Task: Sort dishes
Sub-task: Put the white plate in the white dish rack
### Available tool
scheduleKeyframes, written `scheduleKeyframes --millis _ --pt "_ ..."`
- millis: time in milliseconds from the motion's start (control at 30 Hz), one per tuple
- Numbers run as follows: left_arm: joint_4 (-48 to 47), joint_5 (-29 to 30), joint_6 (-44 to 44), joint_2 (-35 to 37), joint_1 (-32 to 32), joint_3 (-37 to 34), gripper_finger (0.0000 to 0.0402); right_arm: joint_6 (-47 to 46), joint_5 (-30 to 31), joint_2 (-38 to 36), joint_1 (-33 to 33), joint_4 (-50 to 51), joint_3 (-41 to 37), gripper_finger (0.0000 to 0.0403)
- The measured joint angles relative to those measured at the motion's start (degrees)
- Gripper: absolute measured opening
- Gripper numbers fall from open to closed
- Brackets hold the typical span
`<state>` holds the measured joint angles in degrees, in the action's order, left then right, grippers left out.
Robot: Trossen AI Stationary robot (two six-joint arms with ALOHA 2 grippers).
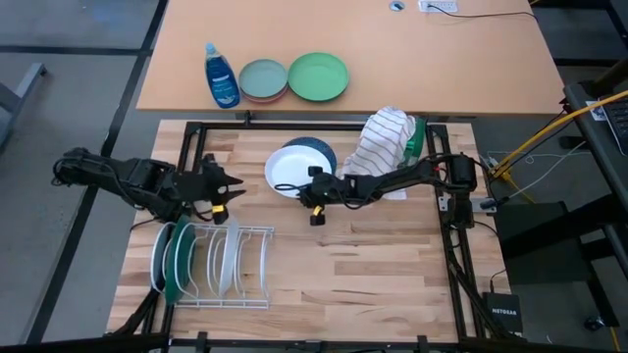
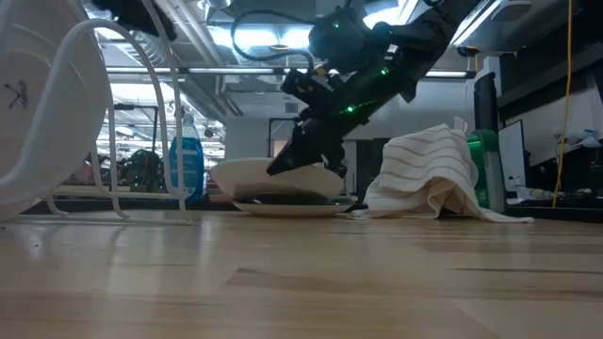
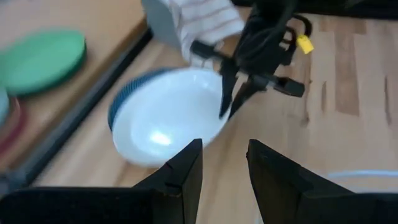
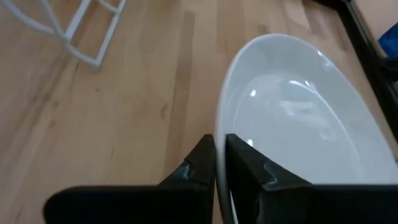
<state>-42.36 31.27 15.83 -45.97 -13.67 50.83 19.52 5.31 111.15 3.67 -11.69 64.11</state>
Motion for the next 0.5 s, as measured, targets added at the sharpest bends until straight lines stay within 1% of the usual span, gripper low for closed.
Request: scheduleKeyframes --millis 133,233,367,433,500 --pt "6.6 0.0 -12.1 -3.1 2.1 0.0 0.0117 0.0 0.0 0.0 0.1 0.1 1.4 0.0032" --pt "10.7 0.0 -17.8 -6.2 5.2 0.0 0.0117 0.0 0.0 0.0 0.1 0.2 2.1 0.0032" --pt "15.8 -0.9 -19.5 -10.9 9.8 0.0 0.0117 0.0 -0.4 0.0 0.1 1.2 3.0 0.0032" --pt "18.1 -3.6 -19.3 -13.5 11.9 0.0 0.0117 0.1 -0.3 0.0 0.1 2.3 3.4 0.0032" --pt "20.3 -7.9 -19.4 -16.0 13.6 0.0 0.0117 0.1 -0.2 0.0 0.1 2.8 3.6 0.0032"
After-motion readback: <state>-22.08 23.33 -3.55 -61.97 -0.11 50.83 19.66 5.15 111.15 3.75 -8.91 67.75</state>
